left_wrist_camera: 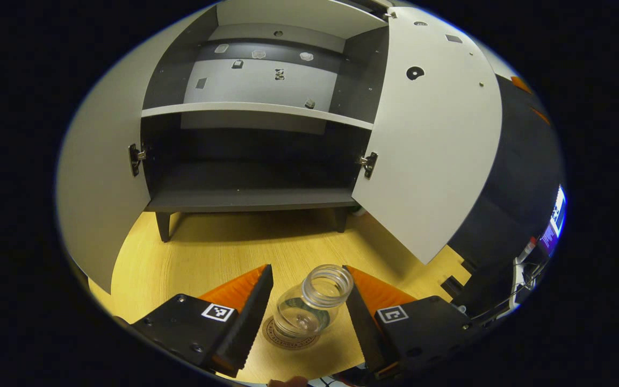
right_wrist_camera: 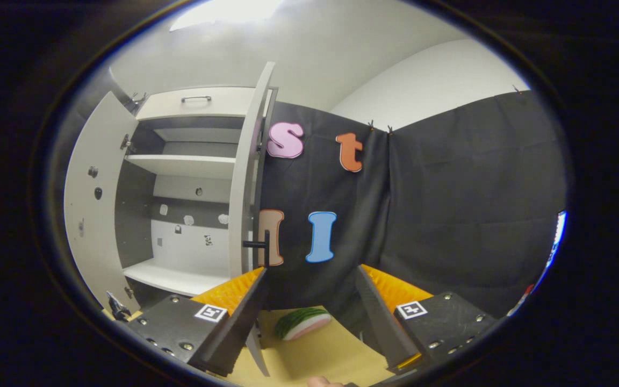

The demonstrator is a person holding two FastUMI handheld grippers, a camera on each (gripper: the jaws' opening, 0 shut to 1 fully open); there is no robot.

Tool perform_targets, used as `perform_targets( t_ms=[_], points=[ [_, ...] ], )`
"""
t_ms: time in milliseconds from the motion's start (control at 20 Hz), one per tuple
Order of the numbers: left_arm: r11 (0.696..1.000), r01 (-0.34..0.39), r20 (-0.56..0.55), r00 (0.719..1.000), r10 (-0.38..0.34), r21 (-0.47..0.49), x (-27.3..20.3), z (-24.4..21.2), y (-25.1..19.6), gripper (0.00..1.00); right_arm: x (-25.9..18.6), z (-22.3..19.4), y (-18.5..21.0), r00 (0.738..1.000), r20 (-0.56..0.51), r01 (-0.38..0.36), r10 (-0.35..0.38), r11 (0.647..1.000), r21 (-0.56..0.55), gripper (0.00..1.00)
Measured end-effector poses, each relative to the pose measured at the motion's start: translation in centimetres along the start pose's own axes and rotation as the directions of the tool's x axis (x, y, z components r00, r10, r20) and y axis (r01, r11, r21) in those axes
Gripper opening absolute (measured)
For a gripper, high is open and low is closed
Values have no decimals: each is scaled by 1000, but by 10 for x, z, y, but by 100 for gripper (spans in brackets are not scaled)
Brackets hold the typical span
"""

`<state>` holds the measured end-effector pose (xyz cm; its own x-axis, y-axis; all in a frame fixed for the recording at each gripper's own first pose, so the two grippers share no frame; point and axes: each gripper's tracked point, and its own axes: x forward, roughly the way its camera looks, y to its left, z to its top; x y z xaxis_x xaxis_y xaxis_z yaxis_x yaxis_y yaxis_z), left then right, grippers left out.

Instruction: Grasp the bottle in the cabinet with the left hand and place it on the coaster, then close the right door with the right hand and the left door with the left hand.

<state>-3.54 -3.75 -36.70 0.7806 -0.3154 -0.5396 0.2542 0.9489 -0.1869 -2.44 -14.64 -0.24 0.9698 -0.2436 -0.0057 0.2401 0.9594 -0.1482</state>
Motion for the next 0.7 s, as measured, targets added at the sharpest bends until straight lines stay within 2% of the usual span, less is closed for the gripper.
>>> perform_targets(
  t_ms=[200,450,600,700],
  points=[
    [999,20,57,998,-22,31,-12,29,-13,81,2,1,2,1000,3,-10,10,1000,1,96],
    [999,17,171,985,-25,48,-36,88,-24,81,9,6,6,1000,15,-25,25,1000,16,99],
    [999,-7,235,972,-2,39,-55,127,-25,81,15,8,9,999,22,-42,41,999,20,96],
    [999,-35,284,958,29,14,-72,155,-22,81,21,10,13,998,27,-57,57,998,17,99]
  ],
)
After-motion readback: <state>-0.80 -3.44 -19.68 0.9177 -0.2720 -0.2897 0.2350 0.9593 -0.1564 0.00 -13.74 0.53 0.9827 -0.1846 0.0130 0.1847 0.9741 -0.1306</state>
